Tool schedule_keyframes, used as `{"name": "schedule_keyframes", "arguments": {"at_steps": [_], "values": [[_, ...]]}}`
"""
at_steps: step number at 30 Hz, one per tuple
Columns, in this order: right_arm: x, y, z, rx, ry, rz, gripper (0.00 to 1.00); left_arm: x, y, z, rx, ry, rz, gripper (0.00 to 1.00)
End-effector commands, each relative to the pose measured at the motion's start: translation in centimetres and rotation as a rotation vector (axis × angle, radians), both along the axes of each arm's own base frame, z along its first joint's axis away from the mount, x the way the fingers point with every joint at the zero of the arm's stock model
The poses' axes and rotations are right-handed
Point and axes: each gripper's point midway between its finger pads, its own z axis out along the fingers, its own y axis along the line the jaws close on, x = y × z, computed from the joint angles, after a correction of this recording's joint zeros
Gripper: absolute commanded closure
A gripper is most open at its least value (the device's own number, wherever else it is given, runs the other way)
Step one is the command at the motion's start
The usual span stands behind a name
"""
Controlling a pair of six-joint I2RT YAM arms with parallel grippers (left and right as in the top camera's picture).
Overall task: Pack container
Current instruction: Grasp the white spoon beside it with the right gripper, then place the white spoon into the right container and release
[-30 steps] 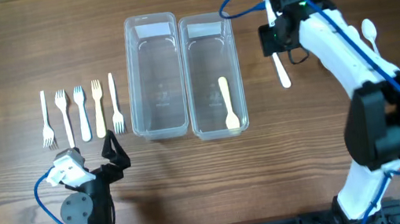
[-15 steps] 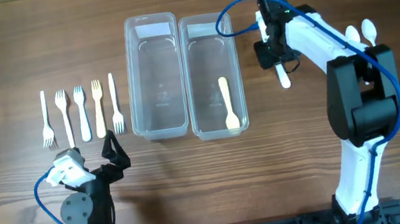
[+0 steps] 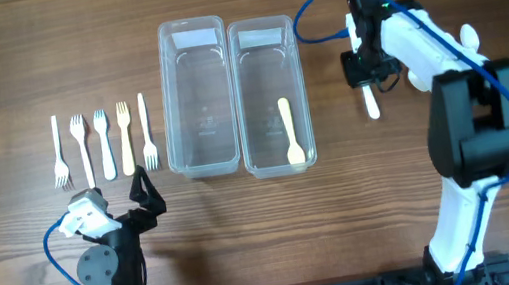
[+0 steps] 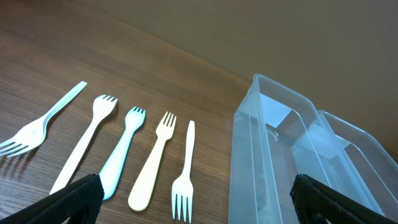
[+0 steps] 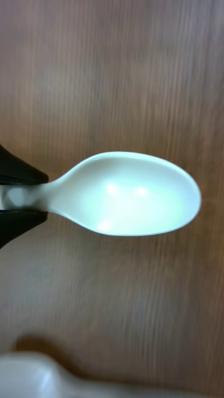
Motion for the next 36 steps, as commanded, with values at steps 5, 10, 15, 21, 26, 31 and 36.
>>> {"name": "schedule_keyframes", "arguments": {"at_steps": [5, 10, 15, 21, 26, 31, 36], "values": [[-0.7, 9.1, 18.1, 0.192, -0.399, 0.083, 0.95, 0.0, 0.1, -0.3, -0.014, 0.004, 0.008, 0.00], [-3.3, 14.4, 19.9, 0.260, -0.420, 0.144, 0.95, 0.0, 0.1, -0.3, -0.014, 0.004, 0.008, 0.00], [-3.7, 16.9, 15.7, 0.254, -0.340, 0.143, 0.95, 0.0, 0.1, -0.3, -0.014, 0.004, 0.008, 0.00], [-3.1, 18.4, 9.1, 0.220, -0.238, 0.148, 0.89, 0.0, 0.1, -0.3, -0.014, 0.004, 0.009, 0.00], [-3.2, 19.5, 8.0, 0.221, -0.224, 0.195, 0.55, 0.0, 0.1, -0.3, -0.014, 0.004, 0.008, 0.00], [-3.0, 19.7, 11.5, 0.252, -0.272, 0.221, 0.46, 0.0, 0.1, -0.3, -0.014, 0.004, 0.008, 0.00], [-2.2, 12.2, 18.8, 0.155, -0.398, 0.078, 0.42, 0.0, 0.1, -0.3, -0.014, 0.004, 0.008, 0.00]]}}
